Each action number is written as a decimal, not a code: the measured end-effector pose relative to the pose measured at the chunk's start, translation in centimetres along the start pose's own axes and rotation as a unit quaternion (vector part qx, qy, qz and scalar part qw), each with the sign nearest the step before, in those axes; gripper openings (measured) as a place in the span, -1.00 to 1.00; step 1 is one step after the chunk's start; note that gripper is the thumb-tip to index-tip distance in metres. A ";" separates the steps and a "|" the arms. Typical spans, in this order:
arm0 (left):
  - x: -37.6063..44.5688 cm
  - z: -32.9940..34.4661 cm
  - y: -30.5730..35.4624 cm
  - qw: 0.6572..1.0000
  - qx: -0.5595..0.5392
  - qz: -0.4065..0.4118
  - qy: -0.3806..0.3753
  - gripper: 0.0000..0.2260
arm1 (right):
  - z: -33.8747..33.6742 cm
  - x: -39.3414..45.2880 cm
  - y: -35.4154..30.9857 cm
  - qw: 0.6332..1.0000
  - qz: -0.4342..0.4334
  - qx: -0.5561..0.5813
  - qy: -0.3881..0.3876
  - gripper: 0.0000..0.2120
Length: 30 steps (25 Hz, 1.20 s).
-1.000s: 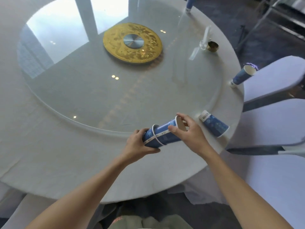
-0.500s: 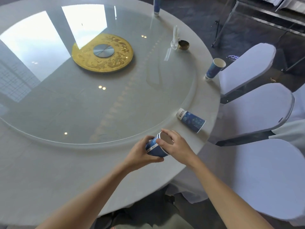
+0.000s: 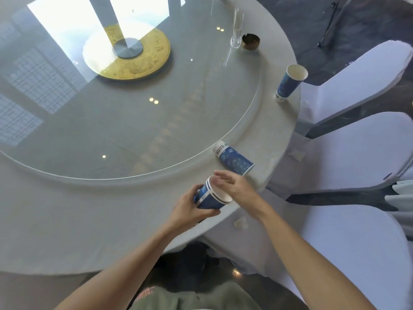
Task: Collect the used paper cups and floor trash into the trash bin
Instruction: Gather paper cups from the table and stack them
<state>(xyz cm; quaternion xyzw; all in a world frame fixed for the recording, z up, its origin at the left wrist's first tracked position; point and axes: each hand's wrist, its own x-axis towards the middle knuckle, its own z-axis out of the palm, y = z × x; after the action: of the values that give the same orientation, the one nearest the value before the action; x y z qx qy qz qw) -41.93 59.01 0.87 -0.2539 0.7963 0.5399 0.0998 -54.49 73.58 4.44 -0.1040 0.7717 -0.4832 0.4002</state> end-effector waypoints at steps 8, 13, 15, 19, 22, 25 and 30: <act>-1.1 0.0 -0.9 0.999 0.011 -0.047 0.012 -0.27 | -4.2 7.0 5.9 0.961 0.077 -0.147 0.223 0.17; -1.5 -1.5 -2.1 0.997 0.007 -0.071 0.023 -0.29 | -4.5 9.4 7.1 0.959 0.103 -0.137 0.226 -0.18; -1.4 -1.9 -2.3 0.997 0.007 -0.072 0.027 -0.30 | -4.6 8.3 6.2 0.958 0.103 -0.089 0.251 -0.25; -0.6 -1.6 -1.5 0.999 0.006 -0.053 0.003 -0.37 | -6.3 3.5 3.7 0.969 0.027 0.057 0.238 -0.27; 0.2 -0.5 -0.4 0.999 -0.001 -0.031 -0.043 -0.38 | -8.3 -1.5 2.6 0.978 0.008 0.081 0.194 -0.17; 1.1 1.3 0.1 0.997 -0.003 0.004 -0.082 -0.37 | -9.5 -5.6 2.4 0.986 0.023 0.021 0.162 -0.04; 0.5 5.5 -0.5 0.981 -0.004 0.062 -0.182 -0.36 | -8.8 -10.9 3.5 0.985 0.069 -0.049 0.150 -0.02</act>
<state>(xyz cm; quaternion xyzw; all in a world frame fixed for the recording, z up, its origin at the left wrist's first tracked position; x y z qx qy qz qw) -42.71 63.75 -1.91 -0.1021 0.7769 0.5855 0.2080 -52.80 87.16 9.02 0.0037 0.8511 -0.4262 0.3066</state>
